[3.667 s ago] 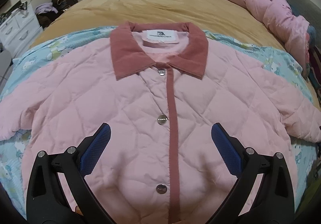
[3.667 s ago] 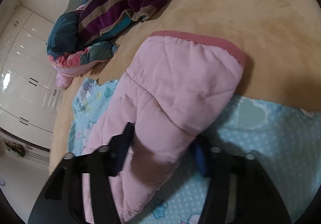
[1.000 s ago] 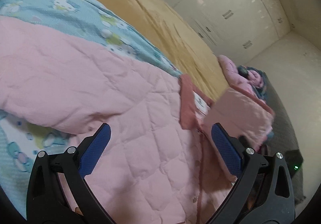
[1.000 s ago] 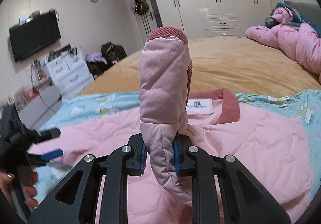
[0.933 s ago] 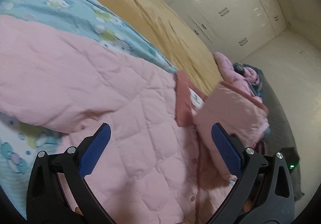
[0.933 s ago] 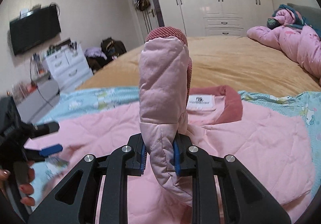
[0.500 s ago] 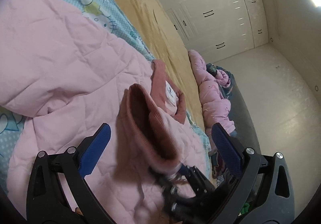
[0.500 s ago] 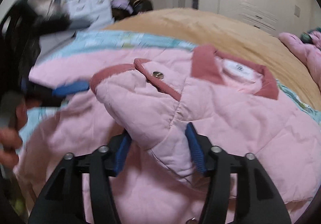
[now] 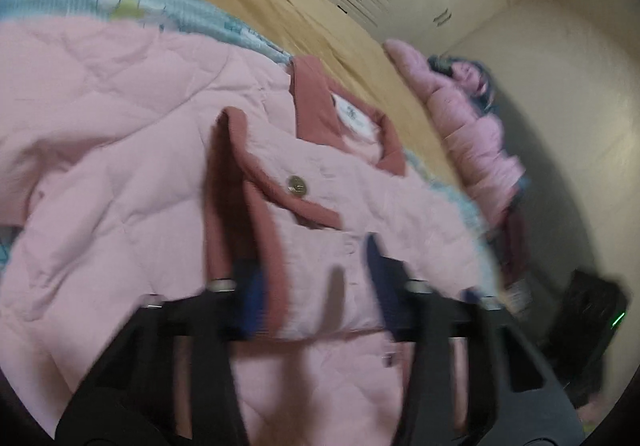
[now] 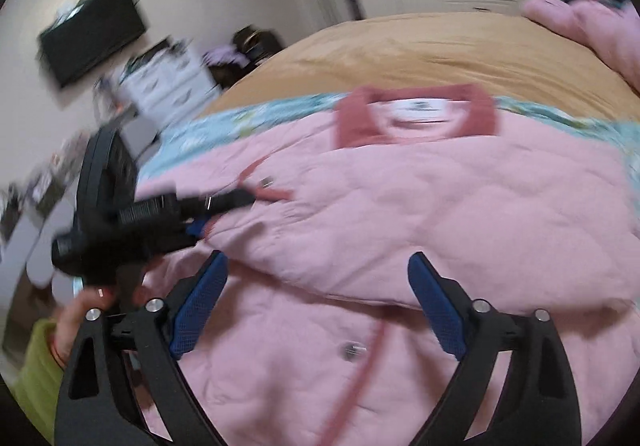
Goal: Fold large clothes
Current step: 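Lower the cuff onto the coat front while the left tool grasps the cuff, then lay the cuff flat on the coat front and open the left tool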
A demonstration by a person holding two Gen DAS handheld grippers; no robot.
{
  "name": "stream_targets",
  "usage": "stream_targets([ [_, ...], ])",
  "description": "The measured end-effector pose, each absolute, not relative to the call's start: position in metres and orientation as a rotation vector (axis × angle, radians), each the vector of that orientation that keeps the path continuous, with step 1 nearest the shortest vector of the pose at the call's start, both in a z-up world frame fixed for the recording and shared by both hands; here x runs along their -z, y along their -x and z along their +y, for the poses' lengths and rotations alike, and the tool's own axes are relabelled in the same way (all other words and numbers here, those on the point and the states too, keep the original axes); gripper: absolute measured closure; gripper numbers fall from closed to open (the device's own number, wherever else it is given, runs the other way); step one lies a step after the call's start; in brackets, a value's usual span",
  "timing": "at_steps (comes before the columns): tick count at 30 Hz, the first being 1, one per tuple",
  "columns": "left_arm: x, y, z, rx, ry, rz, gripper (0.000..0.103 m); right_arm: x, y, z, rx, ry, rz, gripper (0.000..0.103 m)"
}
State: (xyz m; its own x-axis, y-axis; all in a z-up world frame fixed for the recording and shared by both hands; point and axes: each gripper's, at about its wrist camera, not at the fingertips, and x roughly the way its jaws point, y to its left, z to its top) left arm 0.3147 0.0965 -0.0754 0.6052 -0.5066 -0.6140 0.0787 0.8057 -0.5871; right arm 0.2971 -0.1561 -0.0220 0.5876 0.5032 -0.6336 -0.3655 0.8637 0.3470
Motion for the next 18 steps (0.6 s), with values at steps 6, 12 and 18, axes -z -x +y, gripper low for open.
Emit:
stream_targets([
  [6, 0.050, -0.308, 0.090, 0.324, 0.399, 0.762, 0.100, 0.015, -0.295, -0.227, -0.316, -0.213, 0.771, 0.027],
  [12, 0.004, -0.309, 0.107, 0.298, 0.395, 0.600, 0.100, 0.000, -0.305, -0.284, -0.101, -0.218, 0.696, 0.031],
  [18, 0.041, -0.323, 0.116, 0.244, 0.404, 0.741, 0.099, 0.012, -0.346, -0.288, -0.070, -0.189, 0.772, 0.036],
])
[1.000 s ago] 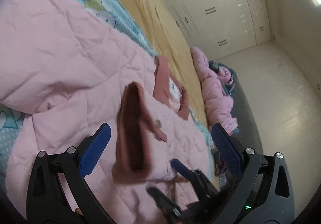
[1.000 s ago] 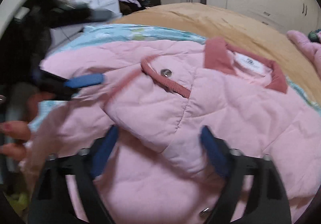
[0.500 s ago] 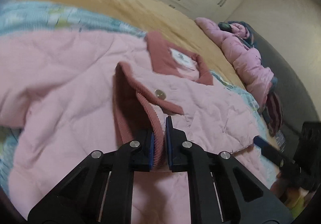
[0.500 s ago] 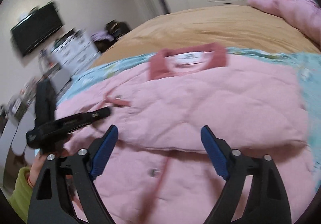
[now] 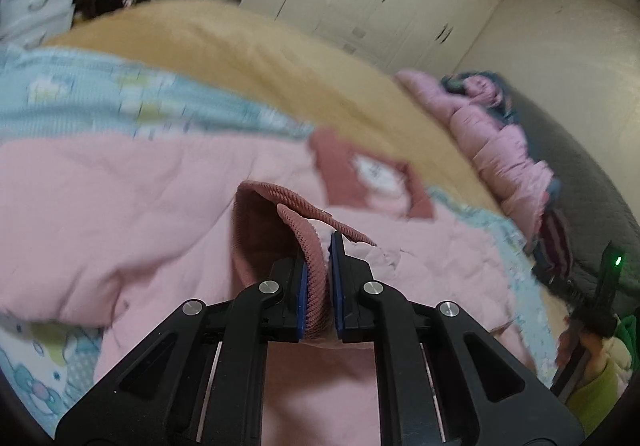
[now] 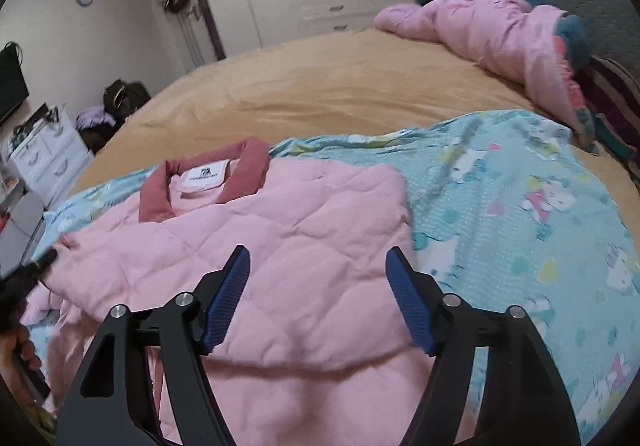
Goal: Fold large clothes
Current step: 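Lay the cuff flat on the coat front and open the left tool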
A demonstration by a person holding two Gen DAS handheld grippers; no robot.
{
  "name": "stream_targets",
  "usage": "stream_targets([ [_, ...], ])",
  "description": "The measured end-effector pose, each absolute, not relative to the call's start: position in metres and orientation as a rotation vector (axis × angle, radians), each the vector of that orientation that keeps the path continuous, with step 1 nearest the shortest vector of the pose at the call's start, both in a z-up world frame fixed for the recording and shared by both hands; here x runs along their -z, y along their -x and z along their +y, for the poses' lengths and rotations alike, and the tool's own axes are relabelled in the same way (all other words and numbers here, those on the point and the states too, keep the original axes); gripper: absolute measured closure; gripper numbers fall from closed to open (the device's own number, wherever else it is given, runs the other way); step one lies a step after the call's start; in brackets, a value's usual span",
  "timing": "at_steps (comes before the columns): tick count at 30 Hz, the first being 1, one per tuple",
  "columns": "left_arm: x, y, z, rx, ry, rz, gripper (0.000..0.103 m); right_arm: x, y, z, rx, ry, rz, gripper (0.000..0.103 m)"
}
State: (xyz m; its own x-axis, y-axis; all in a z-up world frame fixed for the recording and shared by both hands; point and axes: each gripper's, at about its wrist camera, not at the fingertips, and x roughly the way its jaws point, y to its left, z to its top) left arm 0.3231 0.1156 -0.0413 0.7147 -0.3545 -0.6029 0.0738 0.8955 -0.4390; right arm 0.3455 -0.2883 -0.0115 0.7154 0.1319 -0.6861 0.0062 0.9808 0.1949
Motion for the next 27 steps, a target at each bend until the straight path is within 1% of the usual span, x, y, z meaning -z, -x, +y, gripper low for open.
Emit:
stream_targets([
  [4, 0.058, -0.323, 0.120, 0.216, 0.413, 0.804, 0.099, 0.016, -0.372, -0.276, -0.095, -0.156, 0.796, 0.037],
  [5, 0.062, -0.323, 0.122, 0.214, 0.414, 0.819, 0.099, 0.021, -0.380, -0.272, -0.123, -0.160, 0.826, 0.037],
  [8, 0.076, -0.323, 0.124, 0.198, 0.400, 0.859, 0.098, 0.041, -0.400, -0.271, -0.125, -0.200, 0.921, 0.034],
  [14, 0.100, -0.331, 0.134, 0.206, 0.477, 0.927, 0.095, 0.088, -0.416, -0.290, -0.072, -0.245, 1.063, 0.034],
  [17, 0.103, -0.332, 0.132, 0.214, 0.478, 0.941, 0.095, 0.096, -0.416, -0.295, -0.070, -0.273, 1.062, 0.034],
  [21, 0.105, -0.334, 0.129, 0.212, 0.465, 0.950, 0.095, 0.101, -0.416, -0.288, -0.037, -0.236, 1.053, 0.034],
  [24, 0.102, -0.333, 0.125, 0.203, 0.431, 0.948, 0.095, 0.097, -0.414, -0.287, -0.027, -0.236, 1.042, 0.034],
  [27, 0.095, -0.330, 0.118, 0.191, 0.378, 0.943, 0.095, 0.089, -0.406, -0.284, -0.030, -0.220, 1.024, 0.026],
])
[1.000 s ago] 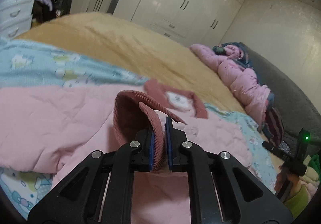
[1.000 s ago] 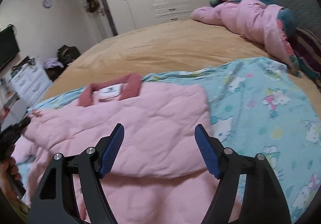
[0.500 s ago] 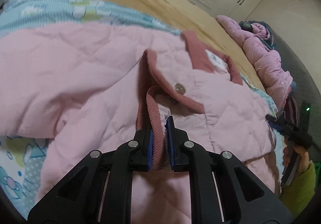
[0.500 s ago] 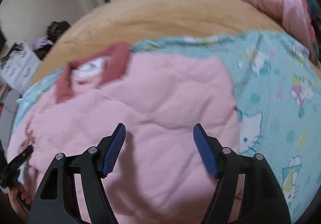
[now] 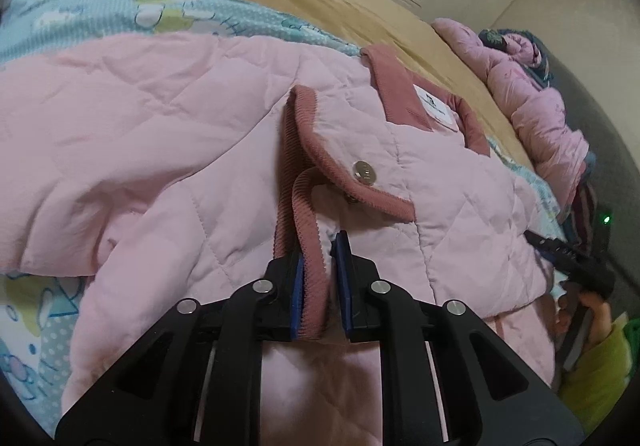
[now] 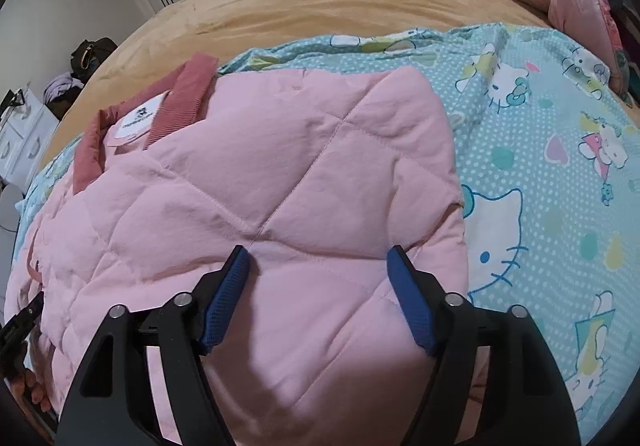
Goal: Fold large clothes
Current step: 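Lay the cuff flat on the coat front and open the left tool, then move the left tool to the other sleeve's cuff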
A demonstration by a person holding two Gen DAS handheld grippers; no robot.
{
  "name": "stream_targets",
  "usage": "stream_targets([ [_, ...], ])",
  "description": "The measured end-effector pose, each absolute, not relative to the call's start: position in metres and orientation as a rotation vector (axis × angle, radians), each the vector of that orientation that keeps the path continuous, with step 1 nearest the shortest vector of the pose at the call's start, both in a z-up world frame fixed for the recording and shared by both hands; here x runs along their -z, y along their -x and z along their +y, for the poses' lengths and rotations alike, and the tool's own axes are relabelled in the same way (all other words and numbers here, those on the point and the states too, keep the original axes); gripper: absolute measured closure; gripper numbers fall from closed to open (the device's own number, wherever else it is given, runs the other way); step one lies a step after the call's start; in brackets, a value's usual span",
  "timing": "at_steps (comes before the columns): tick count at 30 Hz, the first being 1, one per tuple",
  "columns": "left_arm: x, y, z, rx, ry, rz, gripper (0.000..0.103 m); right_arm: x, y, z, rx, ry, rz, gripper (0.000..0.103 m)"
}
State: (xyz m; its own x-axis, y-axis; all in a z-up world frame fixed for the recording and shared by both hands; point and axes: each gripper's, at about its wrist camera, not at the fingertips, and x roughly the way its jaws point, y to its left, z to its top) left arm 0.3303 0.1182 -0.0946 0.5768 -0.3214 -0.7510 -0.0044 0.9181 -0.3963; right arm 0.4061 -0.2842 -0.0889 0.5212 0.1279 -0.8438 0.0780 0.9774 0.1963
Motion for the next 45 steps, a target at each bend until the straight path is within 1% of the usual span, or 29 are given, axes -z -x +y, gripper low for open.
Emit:
stream_targets([
  [2, 0.090, -0.328, 0.115, 0.184, 0.354, 0.938, 0.095, 0.083, -0.399, -0.281, -0.033, -0.199, 1.011, 0.016],
  [5, 0.084, -0.323, 0.113, 0.192, 0.349, 0.926, 0.084, 0.075, -0.385, -0.276, -0.046, -0.186, 0.978, 0.007],
  [6, 0.082, -0.322, 0.112, 0.196, 0.348, 0.922, 0.074, 0.074, -0.382, -0.275, -0.047, -0.186, 0.971, 0.006],
  [7, 0.079, -0.320, 0.111, 0.195, 0.343, 0.920, 0.062, 0.073, -0.379, -0.275, -0.046, -0.186, 0.966, 0.006],
  [8, 0.077, -0.319, 0.110, 0.191, 0.337, 0.918, 0.055, 0.071, -0.374, -0.275, -0.049, -0.186, 0.958, 0.006],
  [10, 0.070, -0.316, 0.108, 0.198, 0.328, 0.907, 0.030, 0.068, -0.366, -0.275, -0.056, -0.180, 0.944, 0.006],
  [11, 0.068, -0.314, 0.108, 0.204, 0.330, 0.901, 0.024, 0.067, -0.363, -0.274, -0.059, -0.182, 0.939, 0.006],
  [12, 0.065, -0.312, 0.108, 0.209, 0.332, 0.895, 0.017, 0.066, -0.359, -0.275, -0.065, -0.192, 0.934, 0.005],
  [14, 0.060, -0.307, 0.105, 0.203, 0.321, 0.880, 0.010, 0.064, -0.352, -0.277, -0.070, -0.206, 0.929, 0.005],
  [25, 0.047, -0.289, 0.084, 0.185, 0.231, 0.872, 0.009, 0.052, -0.322, -0.269, -0.104, -0.227, 0.889, 0.005],
  [36, 0.041, -0.278, 0.093, 0.152, 0.244, 0.873, 0.009, 0.028, -0.305, -0.253, -0.150, -0.229, 0.849, 0.005],
  [45, 0.036, -0.273, 0.121, 0.078, 0.296, 0.862, 0.009, 0.009, -0.301, -0.220, -0.220, -0.205, 0.827, 0.005],
])
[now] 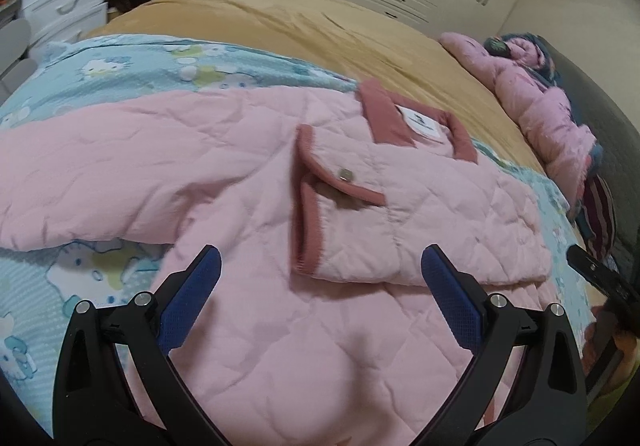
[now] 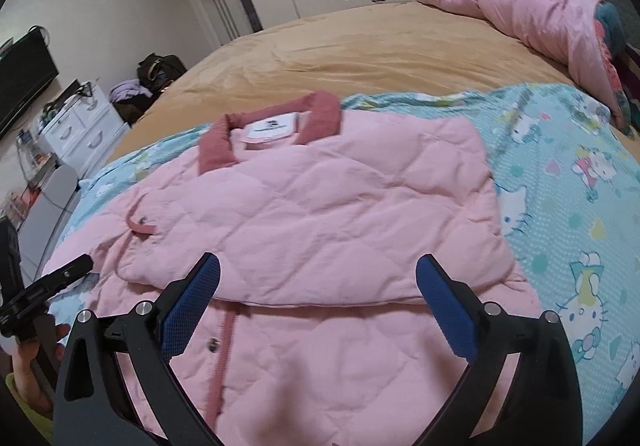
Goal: Fold large clothes
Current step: 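Move the left tool to the other sleeve's cuff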
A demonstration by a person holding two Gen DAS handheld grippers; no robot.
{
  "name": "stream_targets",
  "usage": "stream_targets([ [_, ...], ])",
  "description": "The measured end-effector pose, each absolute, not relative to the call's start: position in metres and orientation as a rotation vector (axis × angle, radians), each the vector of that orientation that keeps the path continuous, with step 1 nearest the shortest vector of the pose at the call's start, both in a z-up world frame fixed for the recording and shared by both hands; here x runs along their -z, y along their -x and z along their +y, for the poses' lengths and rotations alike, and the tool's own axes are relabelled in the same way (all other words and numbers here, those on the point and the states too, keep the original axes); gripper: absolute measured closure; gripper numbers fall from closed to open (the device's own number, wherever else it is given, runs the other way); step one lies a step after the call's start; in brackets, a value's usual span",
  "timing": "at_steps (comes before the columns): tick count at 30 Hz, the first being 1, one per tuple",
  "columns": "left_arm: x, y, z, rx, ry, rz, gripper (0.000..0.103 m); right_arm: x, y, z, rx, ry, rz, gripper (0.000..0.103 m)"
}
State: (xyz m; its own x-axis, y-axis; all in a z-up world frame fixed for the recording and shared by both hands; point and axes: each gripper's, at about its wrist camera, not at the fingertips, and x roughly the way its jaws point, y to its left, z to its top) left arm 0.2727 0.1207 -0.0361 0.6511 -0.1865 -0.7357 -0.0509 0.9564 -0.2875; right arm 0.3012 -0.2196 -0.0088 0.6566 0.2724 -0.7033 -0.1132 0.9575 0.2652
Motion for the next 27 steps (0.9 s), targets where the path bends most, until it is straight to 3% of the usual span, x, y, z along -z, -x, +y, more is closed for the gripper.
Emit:
stream_targets([
  [27, 0.015, -0.250, 0.224, -0.277, 0.348, 0.798, 0.009, -0.044, -0.306, -0.037, -0.541, -0.055, 0.750, 0.005],
])
